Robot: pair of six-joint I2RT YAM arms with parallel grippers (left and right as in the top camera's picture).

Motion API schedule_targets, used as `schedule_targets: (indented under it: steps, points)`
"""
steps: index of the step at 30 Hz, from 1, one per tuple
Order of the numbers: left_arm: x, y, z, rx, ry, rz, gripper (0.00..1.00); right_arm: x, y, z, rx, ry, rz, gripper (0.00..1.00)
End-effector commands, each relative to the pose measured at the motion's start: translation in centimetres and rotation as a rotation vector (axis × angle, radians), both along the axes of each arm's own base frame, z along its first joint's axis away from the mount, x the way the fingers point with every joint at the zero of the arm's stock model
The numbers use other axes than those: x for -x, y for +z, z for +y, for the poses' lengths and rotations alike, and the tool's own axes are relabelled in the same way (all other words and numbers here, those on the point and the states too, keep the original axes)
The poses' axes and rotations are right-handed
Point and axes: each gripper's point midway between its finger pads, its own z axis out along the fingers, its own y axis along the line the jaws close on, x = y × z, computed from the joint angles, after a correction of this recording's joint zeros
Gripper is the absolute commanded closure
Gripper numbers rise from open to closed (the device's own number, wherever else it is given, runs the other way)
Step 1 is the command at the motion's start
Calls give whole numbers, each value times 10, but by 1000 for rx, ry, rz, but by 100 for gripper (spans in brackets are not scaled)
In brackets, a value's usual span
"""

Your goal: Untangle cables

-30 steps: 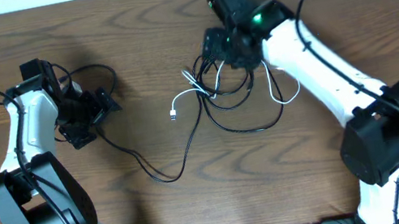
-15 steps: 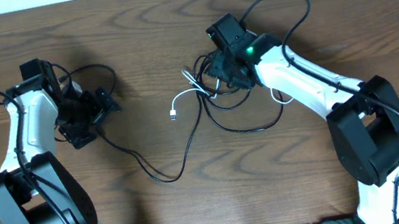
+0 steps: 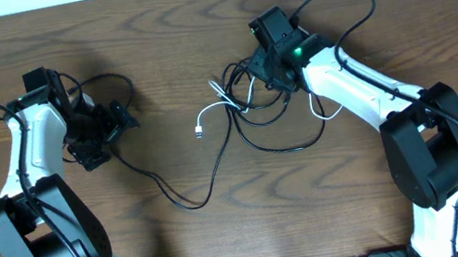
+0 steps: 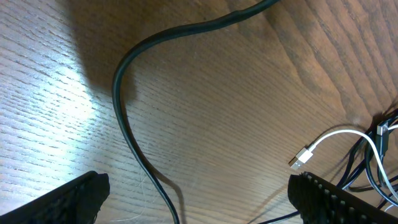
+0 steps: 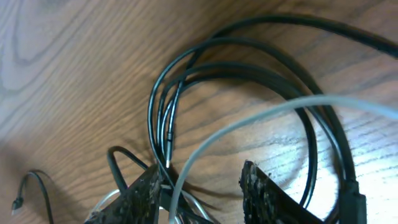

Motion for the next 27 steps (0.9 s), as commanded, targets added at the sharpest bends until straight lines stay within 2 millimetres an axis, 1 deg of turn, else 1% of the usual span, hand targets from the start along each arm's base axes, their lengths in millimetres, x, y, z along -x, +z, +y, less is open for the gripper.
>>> schedule_targets:
  steps: [1, 2, 4, 5, 6, 7, 9, 11, 12, 14, 15, 16, 18, 20, 21, 22, 23, 26, 27]
  points:
    - [2, -3, 2, -4, 14, 17, 2, 8, -7, 9, 15, 11, 12, 62]
    - [2, -3, 2, -4, 14, 17, 2, 9, -7, 12, 9, 10, 11, 62]
    - [2, -3, 2, -4, 14, 17, 2, 11, -7, 15, 4, 8, 13, 68]
    - [2, -3, 2, -4, 14, 17, 2, 11, -7, 15, 5, 9, 13, 74]
    - [2, -3, 2, -4, 14, 17, 2, 12, -7, 15, 9, 11, 17, 88]
    - [2, -3, 2, -4, 14, 17, 2, 12, -8, 14, 13, 15, 19, 97]
    - [2, -3, 2, -4, 14, 17, 2, 11, -7, 11, 38, 58, 5, 99]
    - [2, -3, 2, -4, 14, 17, 2, 7, 1, 9, 58, 128, -29, 99]
    - [2, -3, 2, -4, 14, 17, 2, 6, 9, 9, 56, 163, -50, 99]
    - [2, -3, 2, -4, 14, 17, 2, 0, 32, 12, 34, 232, -116, 99]
    - [2, -3, 2, -4, 14, 17, 2, -3, 48, 15, 17, 273, -165, 99]
    - [2, -3, 2, -4, 14, 17, 2, -4, 69, 18, -3, 319, -224, 99]
    - [2, -3, 2, -5, 14, 16, 2, -6, 103, 20, -12, 366, -319, 99]
    - [2, -3, 2, -4, 14, 17, 2, -5, 144, 19, -5, 407, -440, 99]
    - [2, -3, 2, -4, 14, 17, 2, -3, 165, 19, 0, 426, -500, 99]
    - [2, -3, 2, -4, 14, 17, 2, 2, 191, 18, 9, 450, -575, 99]
    - [2, -3, 2, -4, 14, 17, 2, 5, 206, 16, 13, 459, -613, 99]
    - [2, -3, 2, -4, 14, 17, 2, 26, 264, 5, 35, 490, -762, 99]
    - [2, -3, 2, -4, 14, 17, 2, 31, 277, 2, 43, 494, -794, 99]
